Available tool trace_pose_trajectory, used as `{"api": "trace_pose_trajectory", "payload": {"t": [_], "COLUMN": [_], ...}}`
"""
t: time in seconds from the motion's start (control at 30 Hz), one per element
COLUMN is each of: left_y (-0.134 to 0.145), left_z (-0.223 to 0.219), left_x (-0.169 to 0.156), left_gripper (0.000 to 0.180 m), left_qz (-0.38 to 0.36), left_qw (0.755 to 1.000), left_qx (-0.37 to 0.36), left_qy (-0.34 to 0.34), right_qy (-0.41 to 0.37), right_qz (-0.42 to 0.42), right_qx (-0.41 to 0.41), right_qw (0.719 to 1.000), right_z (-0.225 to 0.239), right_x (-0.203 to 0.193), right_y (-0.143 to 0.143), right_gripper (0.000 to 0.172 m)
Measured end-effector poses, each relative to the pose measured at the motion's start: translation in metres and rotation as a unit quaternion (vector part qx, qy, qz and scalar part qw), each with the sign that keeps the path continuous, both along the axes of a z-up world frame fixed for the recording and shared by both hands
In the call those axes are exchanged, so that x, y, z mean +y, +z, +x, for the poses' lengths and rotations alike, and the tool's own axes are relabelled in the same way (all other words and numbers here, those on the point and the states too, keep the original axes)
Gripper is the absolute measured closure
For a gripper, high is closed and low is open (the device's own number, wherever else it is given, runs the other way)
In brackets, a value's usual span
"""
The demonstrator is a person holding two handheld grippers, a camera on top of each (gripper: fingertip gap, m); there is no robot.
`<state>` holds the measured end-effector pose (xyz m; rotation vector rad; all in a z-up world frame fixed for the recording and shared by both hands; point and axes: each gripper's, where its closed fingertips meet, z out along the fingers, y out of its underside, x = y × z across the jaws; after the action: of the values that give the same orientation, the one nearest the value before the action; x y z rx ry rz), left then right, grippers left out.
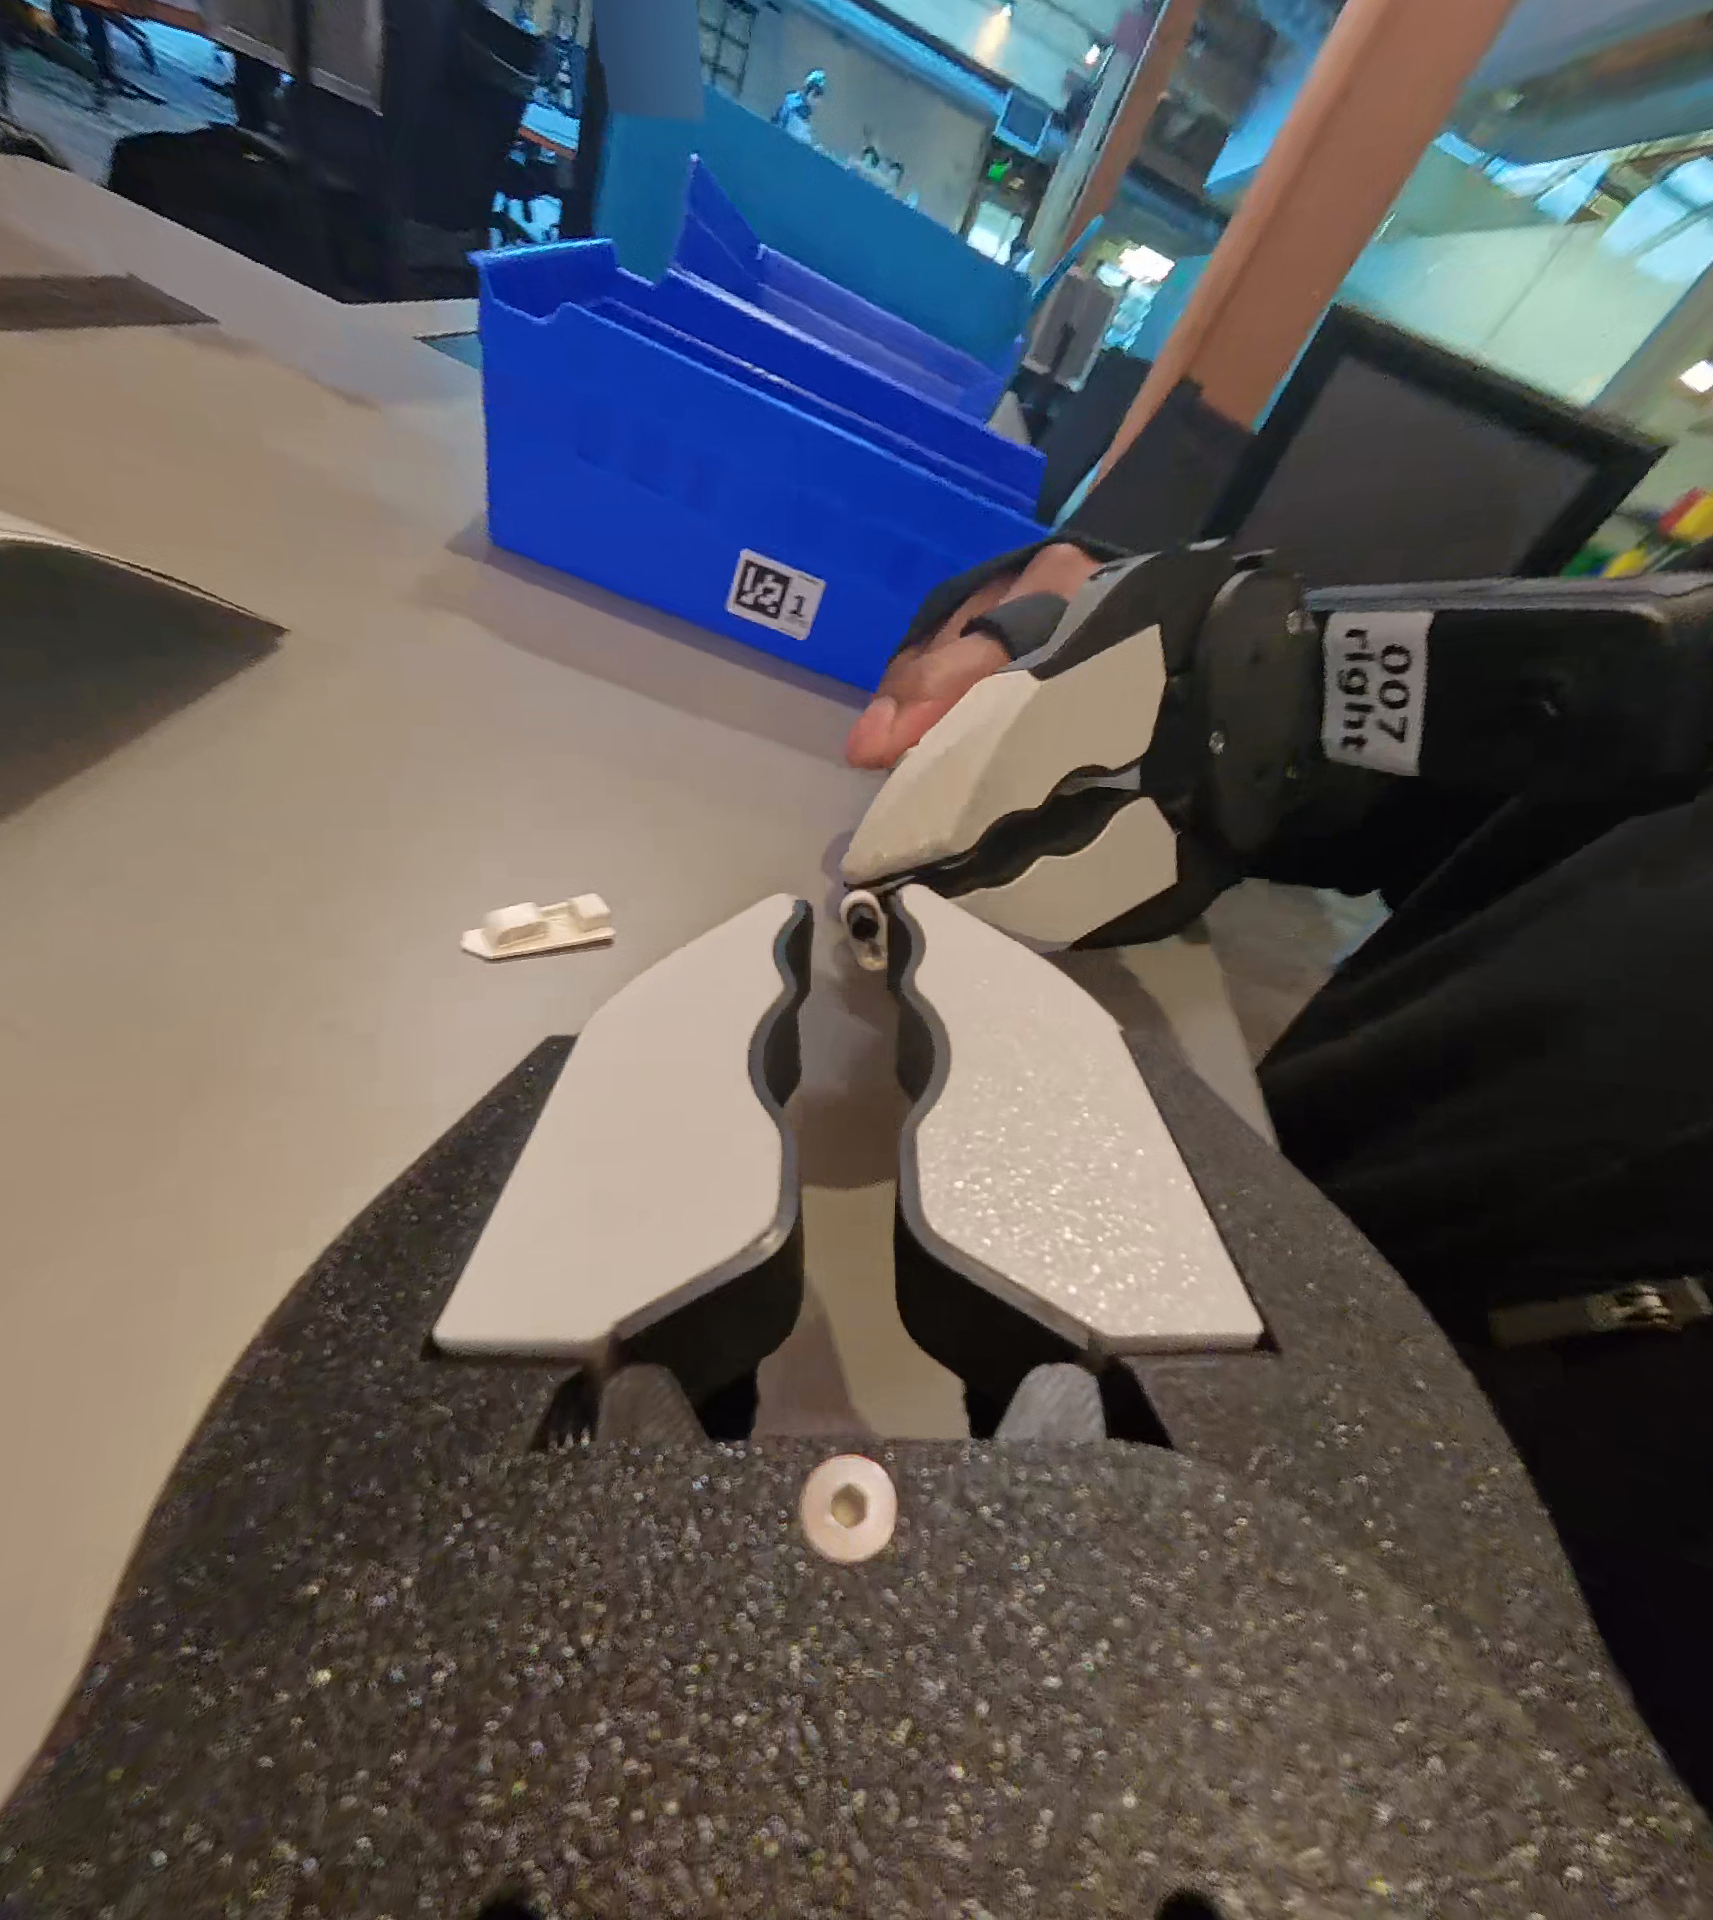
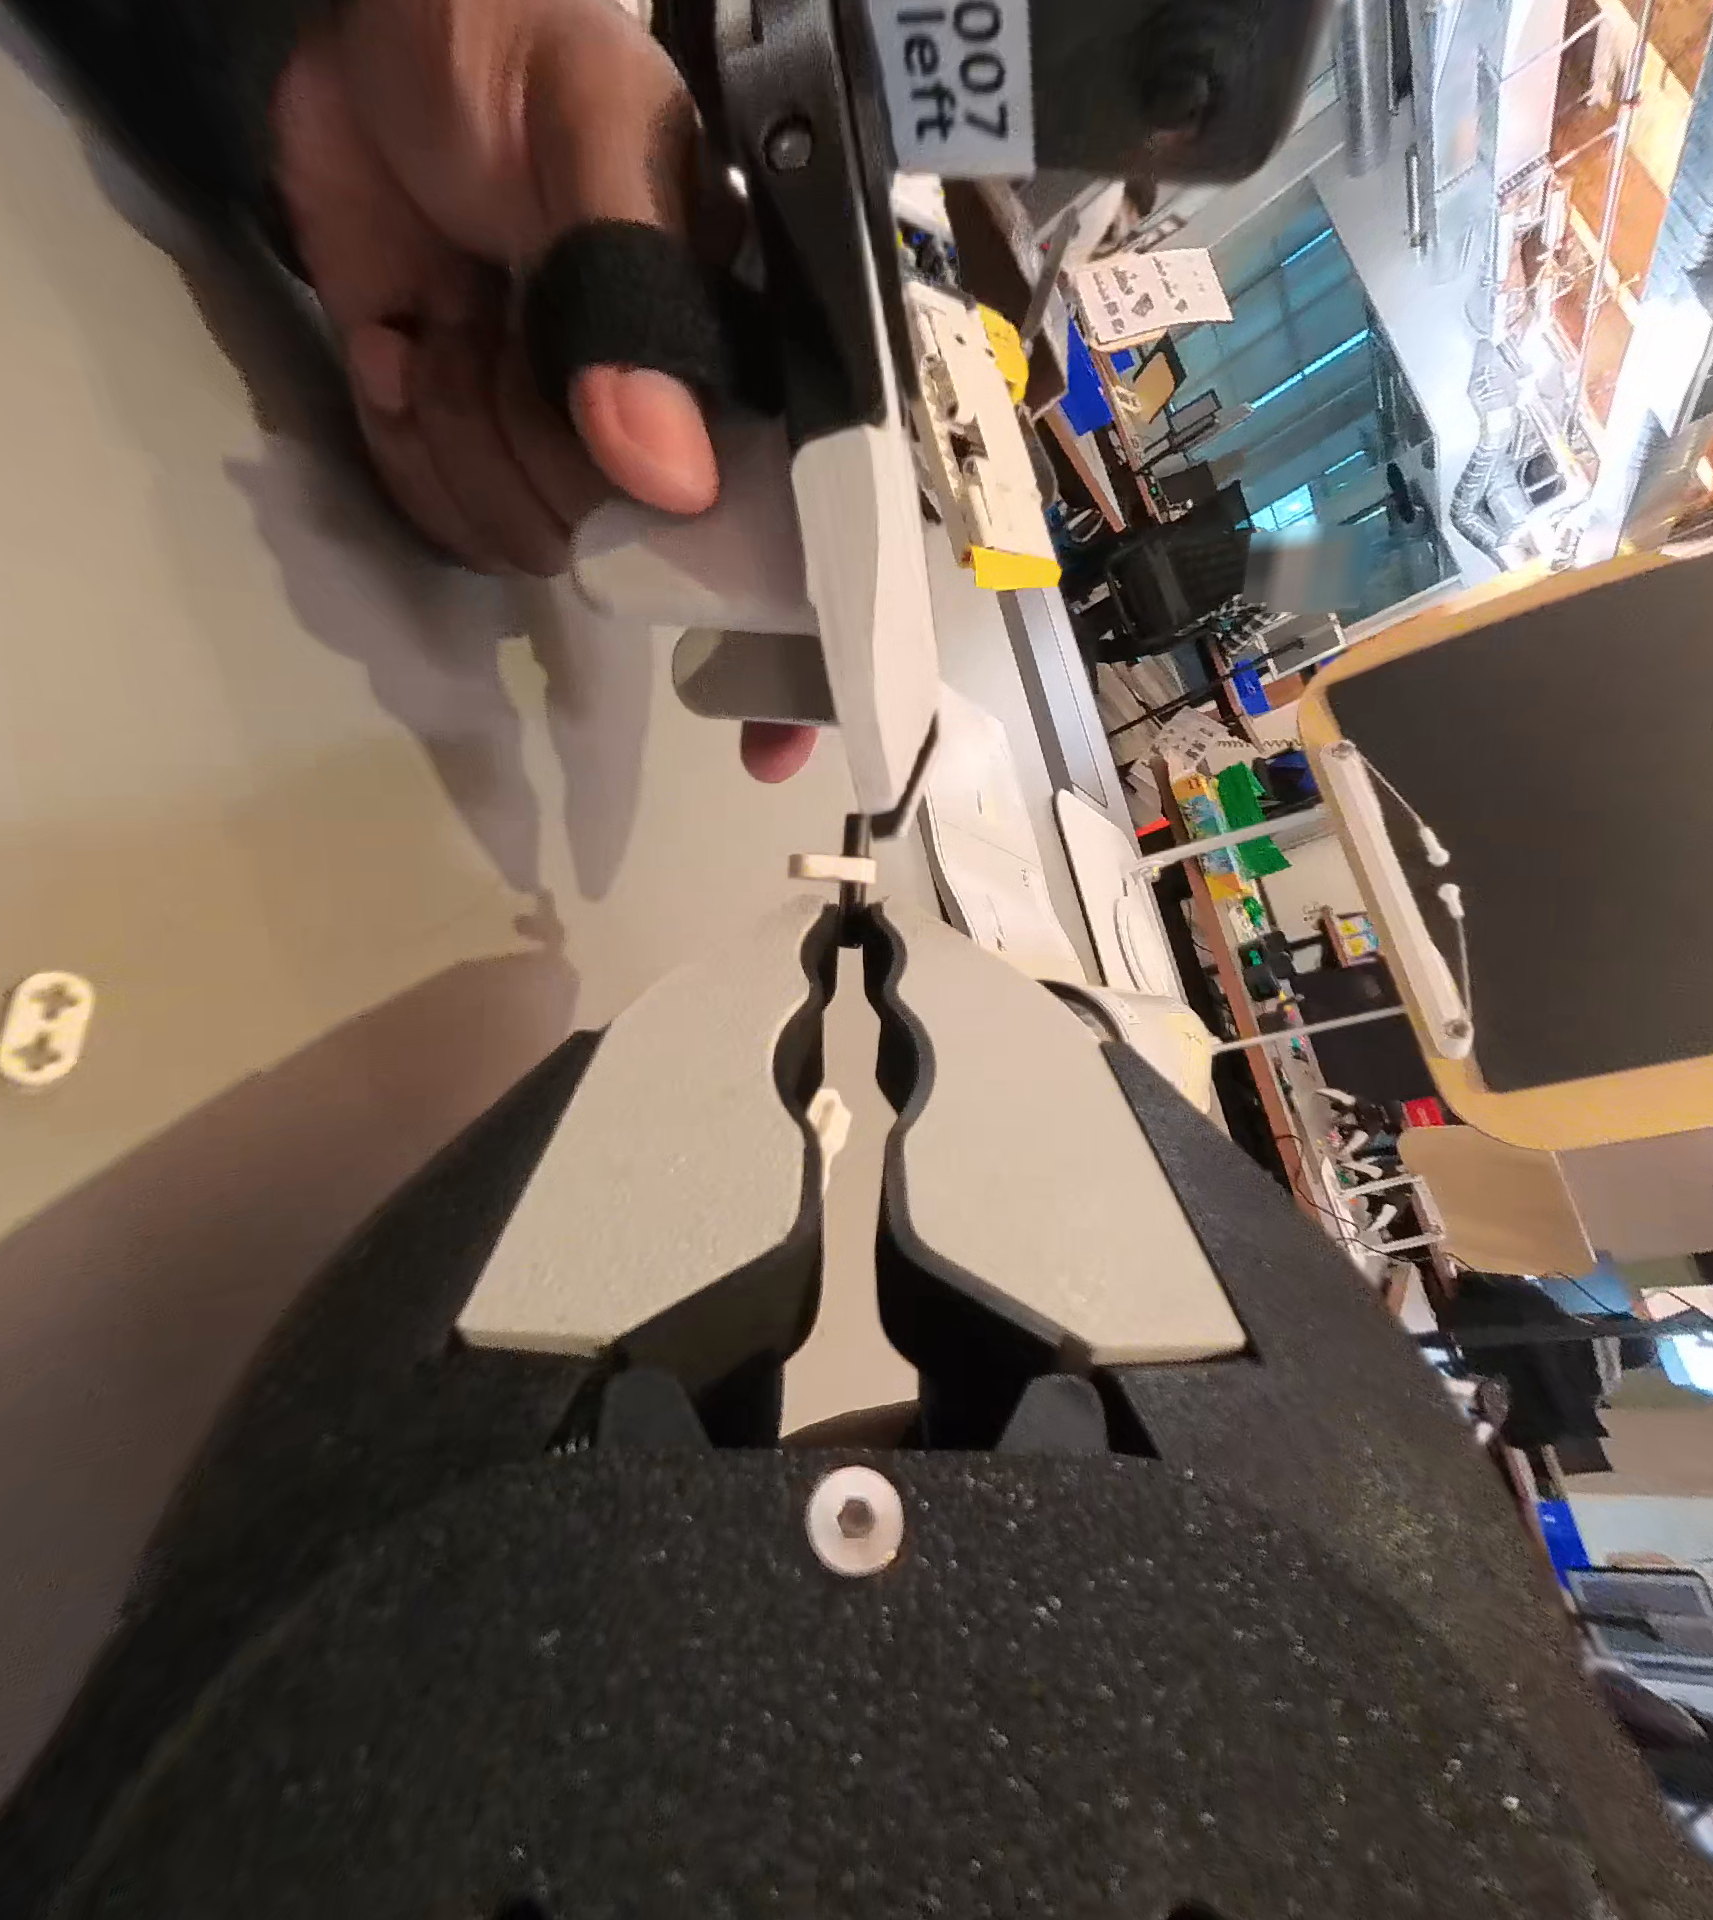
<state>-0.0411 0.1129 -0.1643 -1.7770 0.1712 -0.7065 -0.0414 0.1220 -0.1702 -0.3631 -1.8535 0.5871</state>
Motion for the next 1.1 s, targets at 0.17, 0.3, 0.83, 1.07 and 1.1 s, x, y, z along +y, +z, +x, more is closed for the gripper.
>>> {"api": "trace_pose_trajectory", "payload": {"t": [0.17, 0.3, 0.83, 1.07, 1.1], "left_y": [-0.010, -0.012, -0.012, -0.003, -0.004], "left_z": [0.001, 0.003, 0.007, 0.005, 0.004], "left_x": [0.004, 0.005, 0.002, -0.002, -0.002], "left_gripper": [0.165, 0.166, 0.172, 0.173, 0.173], "left_qz": [-0.011, -0.013, -0.030, 0.015, 0.016], "left_qw": [0.998, 0.997, 0.999, 0.998, 0.998], "left_qx": [0.058, 0.070, 0.041, 0.055, 0.060], "left_qy": [0.024, 0.026, 0.005, -0.005, -0.005], "right_qy": [-0.021, -0.021, -0.013, -0.010, -0.002], "right_qz": [0.005, 0.021, 0.063, -0.109, -0.141], "right_qx": [0.017, 0.018, 0.032, -0.097, -0.141], "right_qw": [1.000, 0.999, 0.997, 0.989, 0.980], "right_z": [-0.008, -0.006, -0.002, 0.010, 0.017], "right_x": [0.000, -0.001, -0.004, 0.000, -0.001], "right_y": [-0.001, -0.004, -0.005, -0.014, -0.021], "right_gripper": [0.167, 0.167, 0.167, 0.162, 0.162]}}
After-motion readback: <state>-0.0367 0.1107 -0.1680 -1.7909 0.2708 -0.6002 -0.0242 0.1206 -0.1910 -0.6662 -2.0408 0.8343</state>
